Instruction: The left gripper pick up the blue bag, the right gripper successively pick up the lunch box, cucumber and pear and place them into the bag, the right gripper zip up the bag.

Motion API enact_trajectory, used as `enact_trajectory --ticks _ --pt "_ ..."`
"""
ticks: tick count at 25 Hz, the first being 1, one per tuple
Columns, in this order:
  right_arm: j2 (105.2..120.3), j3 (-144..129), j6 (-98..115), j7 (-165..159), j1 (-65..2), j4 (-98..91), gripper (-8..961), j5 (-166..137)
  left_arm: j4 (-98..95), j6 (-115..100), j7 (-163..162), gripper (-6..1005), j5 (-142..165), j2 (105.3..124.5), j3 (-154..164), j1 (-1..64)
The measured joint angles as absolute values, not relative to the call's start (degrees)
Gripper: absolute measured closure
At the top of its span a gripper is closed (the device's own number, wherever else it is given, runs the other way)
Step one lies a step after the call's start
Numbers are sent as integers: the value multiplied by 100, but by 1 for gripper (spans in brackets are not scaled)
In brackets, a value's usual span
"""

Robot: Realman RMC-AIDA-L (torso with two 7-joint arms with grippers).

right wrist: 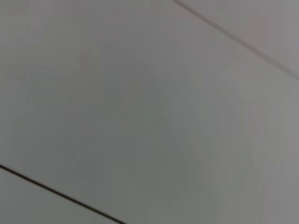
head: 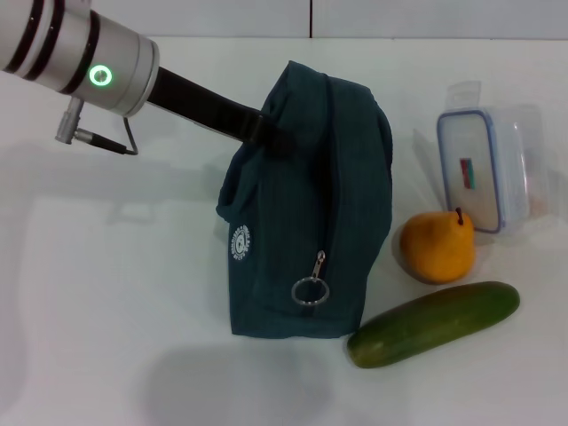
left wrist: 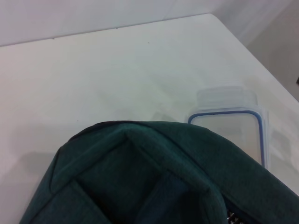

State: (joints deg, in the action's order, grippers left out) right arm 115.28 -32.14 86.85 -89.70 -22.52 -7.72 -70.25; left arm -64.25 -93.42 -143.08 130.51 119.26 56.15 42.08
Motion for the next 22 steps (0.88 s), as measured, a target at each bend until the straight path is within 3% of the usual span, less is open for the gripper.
enact_trajectory --ticks 4,15,22 --pt "11432 -3446 9024 -9003 -2303 -1254 932 -7116 -6425 -9335 -14309 956 13052 11927 5621 4227" --pt "10925 -3642 10248 -9680 -2379 -2957 922 -7293 -6425 -9333 -14222 956 13051 11927 5604 4210" --pt "10490 -3599 10119 -11129 -2661 -4356 696 -8500 -6425 -9317 -14160 956 13052 11927 5591 4201"
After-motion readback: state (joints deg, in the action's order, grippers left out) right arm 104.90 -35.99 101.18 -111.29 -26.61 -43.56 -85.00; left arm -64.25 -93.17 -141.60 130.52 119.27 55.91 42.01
